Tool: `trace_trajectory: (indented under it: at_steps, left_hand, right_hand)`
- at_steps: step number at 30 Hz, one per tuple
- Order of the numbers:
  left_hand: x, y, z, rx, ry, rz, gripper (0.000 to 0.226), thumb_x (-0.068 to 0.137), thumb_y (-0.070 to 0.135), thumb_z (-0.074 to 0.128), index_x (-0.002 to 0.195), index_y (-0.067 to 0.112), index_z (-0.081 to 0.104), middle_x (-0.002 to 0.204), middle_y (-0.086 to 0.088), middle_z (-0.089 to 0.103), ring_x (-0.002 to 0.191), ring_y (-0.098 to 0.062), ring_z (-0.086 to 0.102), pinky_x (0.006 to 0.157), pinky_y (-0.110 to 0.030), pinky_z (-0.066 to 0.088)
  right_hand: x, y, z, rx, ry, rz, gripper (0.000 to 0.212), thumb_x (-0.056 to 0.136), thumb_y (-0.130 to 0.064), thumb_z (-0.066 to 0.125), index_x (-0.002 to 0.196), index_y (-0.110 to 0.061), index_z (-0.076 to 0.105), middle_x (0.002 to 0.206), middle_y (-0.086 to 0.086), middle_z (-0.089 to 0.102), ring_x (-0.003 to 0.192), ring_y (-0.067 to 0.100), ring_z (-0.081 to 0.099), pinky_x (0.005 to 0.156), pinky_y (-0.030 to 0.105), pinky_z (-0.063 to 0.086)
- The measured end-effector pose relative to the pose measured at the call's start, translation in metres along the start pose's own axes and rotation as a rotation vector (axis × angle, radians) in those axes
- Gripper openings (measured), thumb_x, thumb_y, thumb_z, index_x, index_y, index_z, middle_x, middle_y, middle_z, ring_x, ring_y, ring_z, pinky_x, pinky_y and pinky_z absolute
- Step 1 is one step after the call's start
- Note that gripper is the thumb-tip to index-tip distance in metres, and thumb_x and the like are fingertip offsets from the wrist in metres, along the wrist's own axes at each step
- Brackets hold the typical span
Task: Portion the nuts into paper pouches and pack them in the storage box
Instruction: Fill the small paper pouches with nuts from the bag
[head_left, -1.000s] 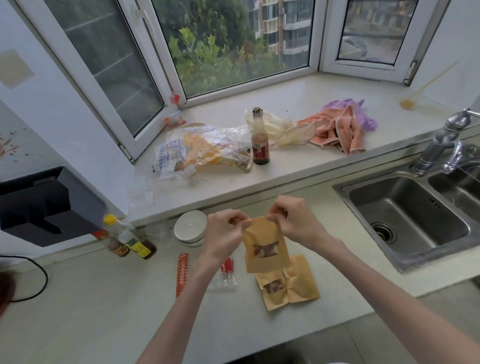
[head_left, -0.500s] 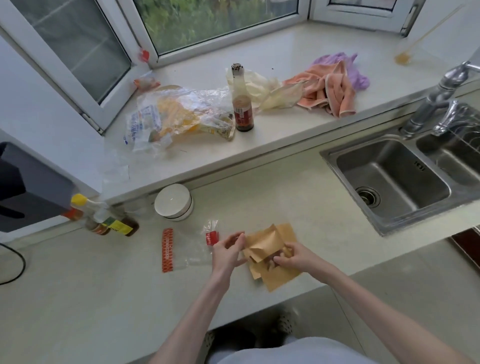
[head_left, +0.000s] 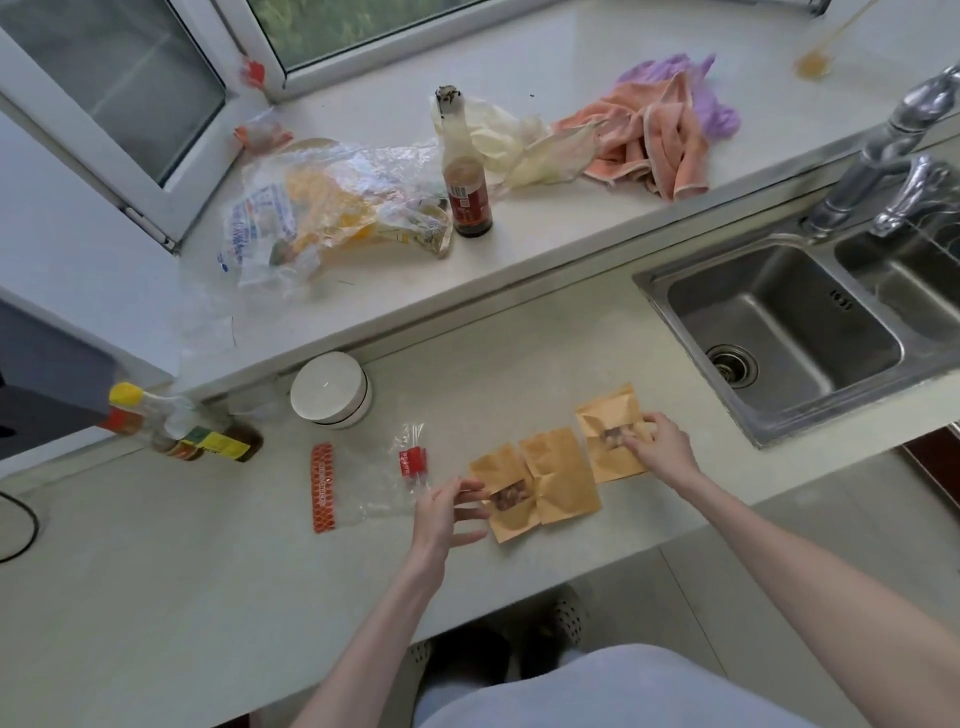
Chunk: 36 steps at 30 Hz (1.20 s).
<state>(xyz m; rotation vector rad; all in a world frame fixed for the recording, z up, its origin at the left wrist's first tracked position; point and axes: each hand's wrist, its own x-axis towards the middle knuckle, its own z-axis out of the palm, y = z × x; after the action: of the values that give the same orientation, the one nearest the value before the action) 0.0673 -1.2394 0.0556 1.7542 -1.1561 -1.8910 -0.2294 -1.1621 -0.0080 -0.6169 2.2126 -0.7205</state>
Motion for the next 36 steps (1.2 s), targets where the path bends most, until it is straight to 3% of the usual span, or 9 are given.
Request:
trace_trajectory:
  at_steps: [3, 6, 8, 11, 17, 21, 27, 30, 36]
  left_hand:
    - [0.003, -0.001, 0.001, 0.000, 0.004, -0.004, 0.034, 0.100, 0.023, 0.043, 0.098, 0.004, 0.070, 0.094, -0.011, 0.076, 0.073, -0.020, 0.071, 0.067, -0.041, 0.061]
    - [0.005, -0.003, 0.001, -0.009, 0.012, -0.010, 0.034, 0.101, 0.024, 0.043, 0.097, 0.004, 0.070, 0.093, -0.011, 0.075, 0.070, -0.018, 0.070, 0.065, -0.041, 0.061]
    - [0.006, -0.004, 0.000, -0.009, 0.017, -0.013, 0.035, 0.101, 0.025, 0.043, 0.096, 0.005, 0.070, 0.090, -0.009, 0.076, 0.068, -0.017, 0.071, 0.062, -0.038, 0.060]
    - [0.006, -0.006, -0.002, -0.015, 0.023, -0.026, 0.035, 0.101, 0.025, 0.042, 0.095, 0.007, 0.071, 0.089, -0.007, 0.076, 0.068, -0.017, 0.070, 0.060, -0.037, 0.059]
    - [0.002, -0.020, -0.015, -0.058, 0.062, -0.066, 0.033, 0.099, 0.025, 0.046, 0.094, 0.006, 0.073, 0.090, -0.009, 0.076, 0.070, -0.019, 0.070, 0.059, -0.037, 0.058]
    - [-0.002, -0.031, -0.027, -0.071, 0.095, -0.097, 0.032, 0.099, 0.027, 0.049, 0.095, 0.006, 0.073, 0.090, -0.008, 0.076, 0.072, -0.020, 0.071, 0.060, -0.037, 0.058]
    - [-0.005, -0.038, -0.039, -0.076, 0.113, -0.109, 0.031, 0.099, 0.026, 0.049, 0.096, 0.006, 0.073, 0.089, -0.008, 0.076, 0.071, -0.019, 0.070, 0.059, -0.036, 0.058]
    - [-0.004, -0.032, -0.037, -0.035, 0.085, -0.084, 0.030, 0.100, 0.025, 0.049, 0.097, 0.007, 0.073, 0.091, -0.008, 0.075, 0.074, -0.021, 0.070, 0.060, -0.037, 0.059]
    - [0.000, 0.007, -0.016, 0.182, -0.011, 0.188, 0.016, 0.099, 0.021, 0.053, 0.101, 0.020, 0.069, 0.098, -0.003, 0.072, 0.081, -0.010, 0.069, 0.065, -0.028, 0.058]
  right_hand:
    - [-0.009, 0.005, 0.008, -0.288, 0.069, -0.002, 0.052, 0.086, -0.018, 0.064, 0.131, -0.002, 0.044, 0.126, 0.021, 0.053, 0.119, 0.037, 0.047, 0.092, 0.042, 0.043]
    - [-0.019, 0.001, 0.027, -0.415, 0.126, -0.205, 0.030, 0.085, -0.009, 0.057, 0.115, -0.004, 0.054, 0.117, 0.016, 0.055, 0.107, 0.033, 0.051, 0.084, 0.040, 0.045]
    - [-0.021, -0.008, 0.042, -0.331, -0.003, -0.246, 0.026, 0.085, -0.001, 0.054, 0.110, -0.004, 0.058, 0.115, 0.015, 0.059, 0.104, 0.030, 0.055, 0.084, 0.037, 0.047]
    - [-0.016, -0.021, 0.061, -0.305, -0.176, -0.240, 0.037, 0.086, -0.001, 0.055, 0.123, -0.006, 0.054, 0.126, 0.013, 0.053, 0.116, 0.028, 0.051, 0.097, 0.037, 0.044]
    - [0.007, -0.043, 0.086, -0.422, -0.192, -0.263, 0.059, 0.089, -0.011, 0.062, 0.142, -0.019, 0.037, 0.136, 0.013, 0.039, 0.127, 0.030, 0.042, 0.102, 0.043, 0.043]
    - [0.021, -0.049, 0.097, -0.557, -0.244, -0.250, 0.044, 0.092, -0.017, 0.058, 0.134, -0.018, 0.047, 0.135, 0.015, 0.035, 0.128, 0.033, 0.039, 0.108, 0.043, 0.035]
    - [0.021, -0.054, 0.098, -0.649, -0.236, -0.288, 0.024, 0.093, -0.025, 0.056, 0.113, -0.013, 0.057, 0.127, 0.014, 0.045, 0.121, 0.032, 0.043, 0.103, 0.042, 0.038]
    - [0.016, -0.066, 0.087, -0.573, -0.254, -0.328, 0.021, 0.090, -0.027, 0.063, 0.107, -0.013, 0.063, 0.112, 0.013, 0.065, 0.106, 0.029, 0.058, 0.088, 0.037, 0.050]
    - [-0.017, -0.115, 0.058, -0.453, -0.192, -0.657, 0.015, 0.081, -0.022, 0.073, 0.093, -0.013, 0.070, 0.093, 0.009, 0.070, 0.089, 0.026, 0.064, 0.075, 0.030, 0.049]
